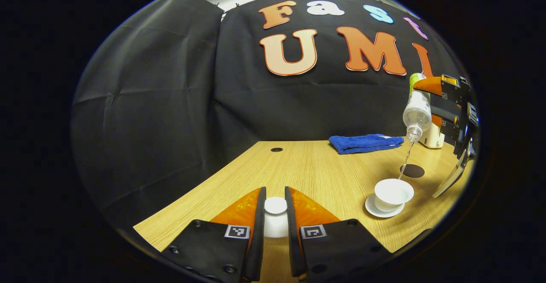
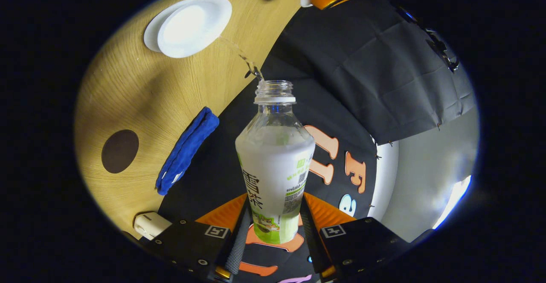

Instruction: Open the teacup lid with one hand, grasp the water bottle and pour water into the teacup with the other hand; after pouring, place the water bottle on the coaster and then close the teacup lid.

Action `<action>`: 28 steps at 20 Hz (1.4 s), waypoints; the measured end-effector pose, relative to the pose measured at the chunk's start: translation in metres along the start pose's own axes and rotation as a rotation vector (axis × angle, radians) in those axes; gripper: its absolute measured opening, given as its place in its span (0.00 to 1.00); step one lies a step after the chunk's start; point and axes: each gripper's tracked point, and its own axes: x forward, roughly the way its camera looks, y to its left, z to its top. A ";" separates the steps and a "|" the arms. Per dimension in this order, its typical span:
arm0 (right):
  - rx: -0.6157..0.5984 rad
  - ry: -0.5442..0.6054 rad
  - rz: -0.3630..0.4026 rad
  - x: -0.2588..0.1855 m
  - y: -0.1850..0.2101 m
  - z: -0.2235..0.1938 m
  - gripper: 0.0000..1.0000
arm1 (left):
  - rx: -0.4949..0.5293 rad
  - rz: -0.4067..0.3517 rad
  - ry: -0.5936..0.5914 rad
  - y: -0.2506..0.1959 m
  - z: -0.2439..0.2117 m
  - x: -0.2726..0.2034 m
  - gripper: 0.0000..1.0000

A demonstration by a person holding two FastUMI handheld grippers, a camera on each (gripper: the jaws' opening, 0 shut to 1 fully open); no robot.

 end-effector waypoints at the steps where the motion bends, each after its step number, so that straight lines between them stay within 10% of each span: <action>1: -0.009 -0.007 -0.001 0.001 -0.001 0.002 0.64 | -0.002 0.001 0.002 0.001 -0.001 -0.001 0.29; 18: -0.060 -0.072 0.048 -0.008 0.011 0.032 0.64 | -0.013 0.002 0.004 0.001 -0.007 -0.014 0.29; 28: 0.405 -0.003 0.243 -0.017 0.073 0.046 0.65 | -0.011 -0.053 -0.007 -0.029 -0.001 -0.013 0.29</action>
